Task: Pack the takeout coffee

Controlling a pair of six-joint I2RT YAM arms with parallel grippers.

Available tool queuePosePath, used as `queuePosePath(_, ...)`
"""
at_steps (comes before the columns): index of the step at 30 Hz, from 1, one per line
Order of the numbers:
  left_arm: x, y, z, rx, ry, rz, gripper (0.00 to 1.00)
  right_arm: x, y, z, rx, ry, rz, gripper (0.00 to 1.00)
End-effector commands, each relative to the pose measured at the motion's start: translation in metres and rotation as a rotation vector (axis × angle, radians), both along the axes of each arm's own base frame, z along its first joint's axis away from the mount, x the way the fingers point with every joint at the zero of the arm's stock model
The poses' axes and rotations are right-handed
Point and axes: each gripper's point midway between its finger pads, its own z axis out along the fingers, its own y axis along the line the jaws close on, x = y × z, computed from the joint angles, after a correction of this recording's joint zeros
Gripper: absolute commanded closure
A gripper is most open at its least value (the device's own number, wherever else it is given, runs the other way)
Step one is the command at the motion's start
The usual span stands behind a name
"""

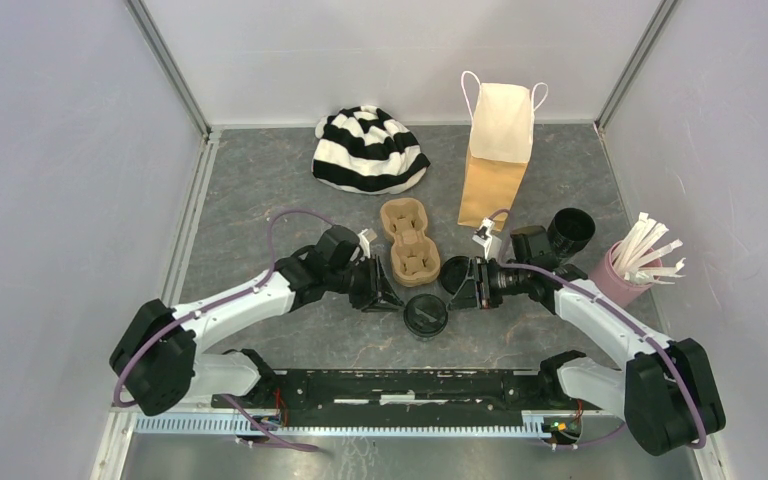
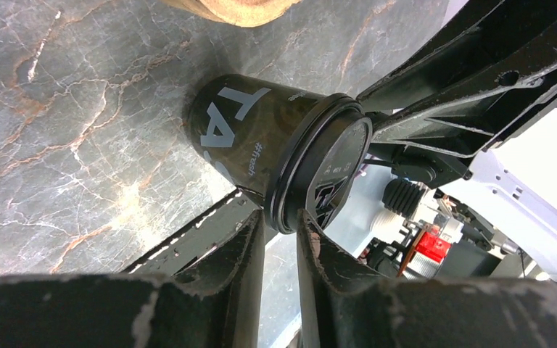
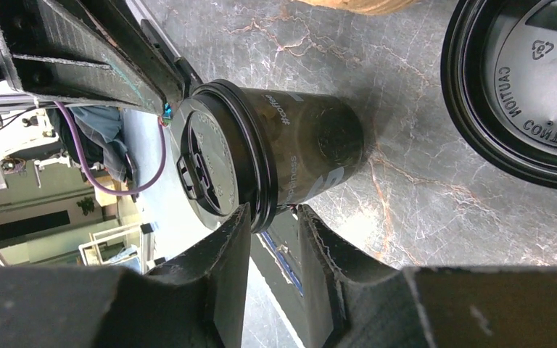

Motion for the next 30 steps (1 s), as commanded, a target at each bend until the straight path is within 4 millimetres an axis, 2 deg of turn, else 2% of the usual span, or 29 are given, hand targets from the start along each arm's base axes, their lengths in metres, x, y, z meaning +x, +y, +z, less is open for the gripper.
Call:
queuePosePath(1,-0.004,-0.006,0.004,-0.037,0.020,-0.028,0.71,0.003,0.001,-0.001,0.012,-0.011,-0.009,0.65)
queuePosePath(15,-0.007,-0.014,-0.005,-0.015,0.025,-0.068,0.71,-0.001,-0.001,-0.010,0.004,-0.005,0.000,0.65)
queuePosePath(24,-0.011,-0.011,-0.017,0.043,0.031,-0.078,0.69,-0.006,0.001,-0.017,-0.003,0.014,0.013,0.65)
queuePosePath(30,-0.009,-0.011,-0.007,0.050,-0.007,-0.078,0.64,-0.004,0.000,-0.014,-0.019,-0.004,0.015,0.65)
